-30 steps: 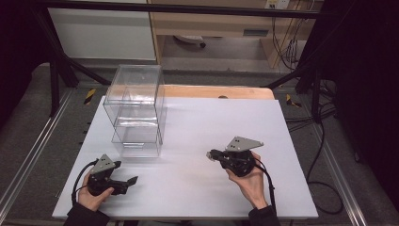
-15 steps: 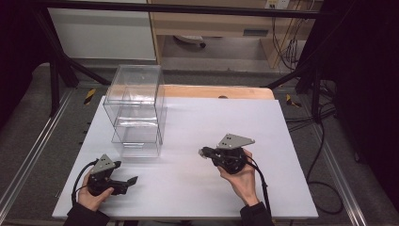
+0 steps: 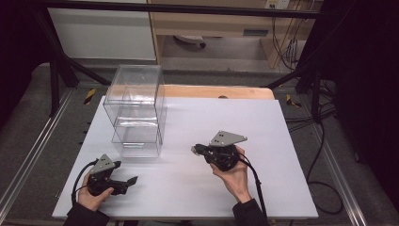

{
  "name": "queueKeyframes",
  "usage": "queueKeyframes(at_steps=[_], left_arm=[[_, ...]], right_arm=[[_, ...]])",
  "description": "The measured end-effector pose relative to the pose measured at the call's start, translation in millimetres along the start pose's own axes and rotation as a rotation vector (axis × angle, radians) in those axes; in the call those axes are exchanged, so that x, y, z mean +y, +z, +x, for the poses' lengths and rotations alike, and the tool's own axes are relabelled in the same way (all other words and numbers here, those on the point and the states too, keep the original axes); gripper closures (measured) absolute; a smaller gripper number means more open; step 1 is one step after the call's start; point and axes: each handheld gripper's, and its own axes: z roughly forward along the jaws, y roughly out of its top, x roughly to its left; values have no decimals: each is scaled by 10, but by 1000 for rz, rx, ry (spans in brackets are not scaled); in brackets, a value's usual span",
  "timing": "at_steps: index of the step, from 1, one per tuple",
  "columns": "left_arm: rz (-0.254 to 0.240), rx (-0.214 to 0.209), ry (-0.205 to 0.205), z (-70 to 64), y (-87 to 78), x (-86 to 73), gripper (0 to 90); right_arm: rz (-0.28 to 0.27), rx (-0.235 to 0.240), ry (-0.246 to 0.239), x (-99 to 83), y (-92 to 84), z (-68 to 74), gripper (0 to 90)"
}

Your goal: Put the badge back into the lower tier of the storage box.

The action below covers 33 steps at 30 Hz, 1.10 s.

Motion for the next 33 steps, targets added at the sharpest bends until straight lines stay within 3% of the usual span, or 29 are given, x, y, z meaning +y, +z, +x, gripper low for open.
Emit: queueKeyframes(at_steps=[33], left_arm=[[-1, -1, 1, 6, -11, 2, 66]], right_arm=[[-53, 31, -28, 387, 368, 194, 872]])
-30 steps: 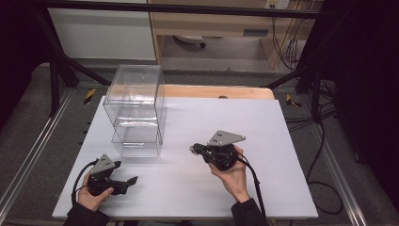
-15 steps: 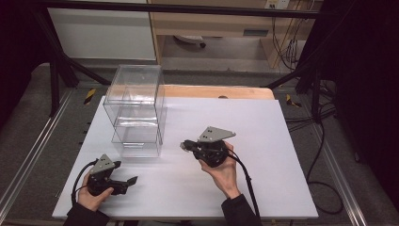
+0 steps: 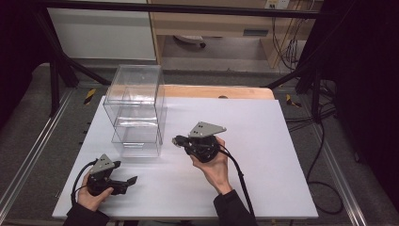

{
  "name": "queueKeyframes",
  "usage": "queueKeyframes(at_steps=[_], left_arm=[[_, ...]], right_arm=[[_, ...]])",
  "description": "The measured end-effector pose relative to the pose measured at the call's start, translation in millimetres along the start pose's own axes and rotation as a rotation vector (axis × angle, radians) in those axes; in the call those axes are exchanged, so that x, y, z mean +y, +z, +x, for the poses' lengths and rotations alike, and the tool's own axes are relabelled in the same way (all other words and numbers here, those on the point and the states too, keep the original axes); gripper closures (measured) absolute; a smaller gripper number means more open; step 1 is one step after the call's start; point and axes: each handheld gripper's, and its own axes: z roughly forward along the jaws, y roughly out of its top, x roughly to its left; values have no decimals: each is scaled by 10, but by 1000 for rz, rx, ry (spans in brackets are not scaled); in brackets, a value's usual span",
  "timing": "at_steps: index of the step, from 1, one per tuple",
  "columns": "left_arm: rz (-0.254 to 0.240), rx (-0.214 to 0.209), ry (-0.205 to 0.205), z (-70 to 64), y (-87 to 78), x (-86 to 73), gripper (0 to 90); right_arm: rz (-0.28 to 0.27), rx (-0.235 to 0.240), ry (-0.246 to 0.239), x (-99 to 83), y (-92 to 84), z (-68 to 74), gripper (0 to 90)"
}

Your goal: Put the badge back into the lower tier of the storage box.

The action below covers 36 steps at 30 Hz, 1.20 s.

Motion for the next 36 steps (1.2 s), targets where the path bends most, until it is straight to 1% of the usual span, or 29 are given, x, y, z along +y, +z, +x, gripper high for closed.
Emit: queueKeyframes(at_steps=[12, 21, 34, 36], left_arm=[[0, -1, -2, 0, 0, -1, 67], [0, -2, -2, 0, 0, -1, 67], [-3, -3, -2, 1, -4, -1, 67], [-4, -3, -3, 1, -4, -1, 67]], right_arm=[[-12, 2, 2, 124, 132, 18, 872], [-14, 6, -8, 268, 264, 59, 872], [-2, 10, -13, 347, 420, 95, 872], [0, 5, -19, 355, 443, 101, 872]])
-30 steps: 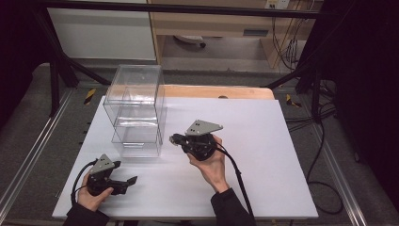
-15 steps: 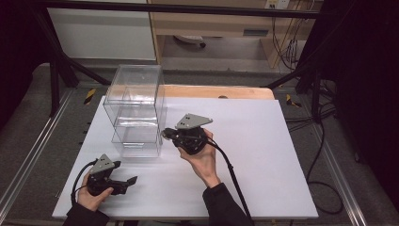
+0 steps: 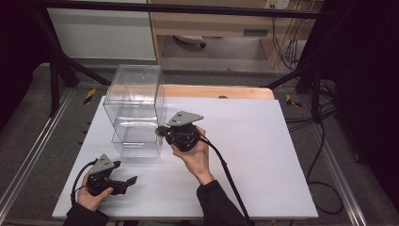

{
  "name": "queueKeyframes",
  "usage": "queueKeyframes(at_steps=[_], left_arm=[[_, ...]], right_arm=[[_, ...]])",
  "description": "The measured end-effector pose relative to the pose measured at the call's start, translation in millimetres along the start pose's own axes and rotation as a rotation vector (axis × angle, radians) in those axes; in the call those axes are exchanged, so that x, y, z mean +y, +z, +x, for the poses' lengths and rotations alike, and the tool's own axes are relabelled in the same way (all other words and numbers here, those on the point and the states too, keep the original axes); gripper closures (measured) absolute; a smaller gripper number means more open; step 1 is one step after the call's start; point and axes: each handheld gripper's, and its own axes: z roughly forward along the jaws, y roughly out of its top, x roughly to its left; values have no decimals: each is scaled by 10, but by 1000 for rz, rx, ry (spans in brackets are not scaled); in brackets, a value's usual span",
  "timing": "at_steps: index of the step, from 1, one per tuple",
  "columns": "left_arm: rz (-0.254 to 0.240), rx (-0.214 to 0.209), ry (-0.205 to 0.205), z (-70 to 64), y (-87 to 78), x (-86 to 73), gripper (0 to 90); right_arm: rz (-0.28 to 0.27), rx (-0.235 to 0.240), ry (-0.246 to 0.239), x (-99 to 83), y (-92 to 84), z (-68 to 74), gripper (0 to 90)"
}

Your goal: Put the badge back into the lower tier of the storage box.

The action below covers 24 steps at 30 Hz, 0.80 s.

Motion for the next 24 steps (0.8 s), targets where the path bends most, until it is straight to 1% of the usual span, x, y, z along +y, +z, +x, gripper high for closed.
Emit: queueKeyframes(at_steps=[12, 21, 24], left_arm=[[-1, 0, 0, 1, -2, 0, 67], [-3, 0, 0, 5, -6, 0, 67], [-2, 1, -1, 5, -7, -1, 67]], right_arm=[[9, -4, 5, 78, 127, -6, 872], [23, 1, 6, 126, 266, -7, 871], [29, -4, 2, 144, 307, -5, 871]])
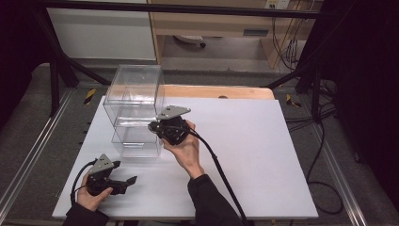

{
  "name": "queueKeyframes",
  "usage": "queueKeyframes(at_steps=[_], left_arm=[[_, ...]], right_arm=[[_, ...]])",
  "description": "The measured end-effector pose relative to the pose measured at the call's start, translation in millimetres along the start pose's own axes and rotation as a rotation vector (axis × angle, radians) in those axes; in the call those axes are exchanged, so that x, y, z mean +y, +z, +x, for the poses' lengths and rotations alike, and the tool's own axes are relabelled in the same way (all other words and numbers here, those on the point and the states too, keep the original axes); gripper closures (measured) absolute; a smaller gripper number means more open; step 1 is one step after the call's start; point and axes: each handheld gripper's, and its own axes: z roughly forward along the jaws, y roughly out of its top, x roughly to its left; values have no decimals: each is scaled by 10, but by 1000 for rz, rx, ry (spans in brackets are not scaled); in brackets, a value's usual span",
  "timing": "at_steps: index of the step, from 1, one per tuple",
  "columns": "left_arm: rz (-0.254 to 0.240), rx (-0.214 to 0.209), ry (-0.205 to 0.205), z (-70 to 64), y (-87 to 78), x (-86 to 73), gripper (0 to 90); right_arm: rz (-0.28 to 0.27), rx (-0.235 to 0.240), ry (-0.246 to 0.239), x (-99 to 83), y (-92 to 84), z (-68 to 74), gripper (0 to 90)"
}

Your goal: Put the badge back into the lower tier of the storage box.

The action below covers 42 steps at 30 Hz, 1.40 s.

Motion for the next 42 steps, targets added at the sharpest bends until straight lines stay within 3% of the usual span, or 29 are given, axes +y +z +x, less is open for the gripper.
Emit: queueKeyframes(at_steps=[17, 42], left_arm=[[0, -1, 2, -4, 0, 2, 67], [0, -1, 3, -2, 0, 1, 67]], right_arm=[[42, 29, 3, -23, 268, 43, 871], [130, 55, 25, -261, 578, 56, 871]])
